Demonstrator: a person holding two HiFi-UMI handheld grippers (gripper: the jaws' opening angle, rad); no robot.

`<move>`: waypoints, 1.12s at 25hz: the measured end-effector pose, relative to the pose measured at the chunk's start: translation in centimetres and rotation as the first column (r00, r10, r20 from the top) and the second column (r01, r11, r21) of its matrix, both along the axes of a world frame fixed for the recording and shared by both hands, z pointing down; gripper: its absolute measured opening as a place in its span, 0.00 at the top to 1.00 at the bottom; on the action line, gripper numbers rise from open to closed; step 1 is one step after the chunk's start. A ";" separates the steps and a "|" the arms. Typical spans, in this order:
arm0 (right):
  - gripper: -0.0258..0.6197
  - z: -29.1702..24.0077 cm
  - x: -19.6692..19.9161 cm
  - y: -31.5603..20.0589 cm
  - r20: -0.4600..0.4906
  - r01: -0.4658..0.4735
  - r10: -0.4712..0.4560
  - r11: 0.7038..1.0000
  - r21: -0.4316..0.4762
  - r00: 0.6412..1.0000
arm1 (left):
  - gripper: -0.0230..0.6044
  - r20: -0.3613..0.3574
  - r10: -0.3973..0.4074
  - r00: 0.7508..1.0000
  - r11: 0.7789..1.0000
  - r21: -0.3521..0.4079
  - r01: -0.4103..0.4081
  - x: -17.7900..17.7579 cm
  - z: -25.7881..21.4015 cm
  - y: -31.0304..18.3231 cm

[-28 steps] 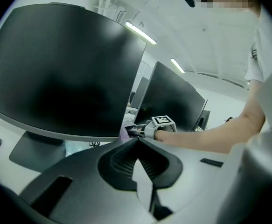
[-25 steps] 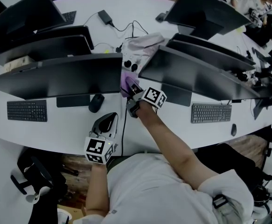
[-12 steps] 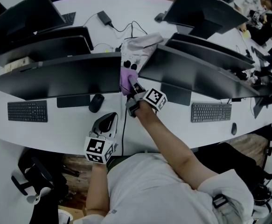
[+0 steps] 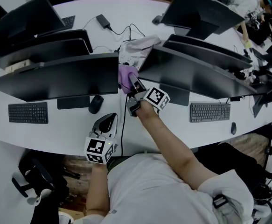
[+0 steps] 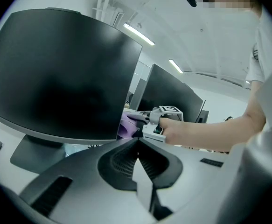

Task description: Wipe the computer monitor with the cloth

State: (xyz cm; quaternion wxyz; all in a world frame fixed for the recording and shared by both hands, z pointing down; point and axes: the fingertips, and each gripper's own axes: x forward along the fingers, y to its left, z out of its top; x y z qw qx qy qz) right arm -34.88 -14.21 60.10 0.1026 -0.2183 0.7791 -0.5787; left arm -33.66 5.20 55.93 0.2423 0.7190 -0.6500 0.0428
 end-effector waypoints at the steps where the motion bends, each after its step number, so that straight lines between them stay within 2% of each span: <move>1: 0.85 -0.5 0.0 0.0 0.001 0.002 -0.002 1.000 0.009 1.000 | 0.96 0.001 0.001 1.000 1.000 0.002 -0.001 0.1 -0.1 0.0; 9: 0.85 -5.2 0.4 0.2 0.013 0.012 -0.014 0.995 0.100 1.000 | 0.96 0.009 0.002 1.000 1.000 0.021 -0.002 0.6 -1.0 0.1; 28: 0.85 -18.5 0.8 0.6 0.138 -0.008 -0.034 0.958 0.286 0.990 | 0.96 0.020 -0.015 1.000 0.996 0.083 0.013 1.2 -3.8 0.6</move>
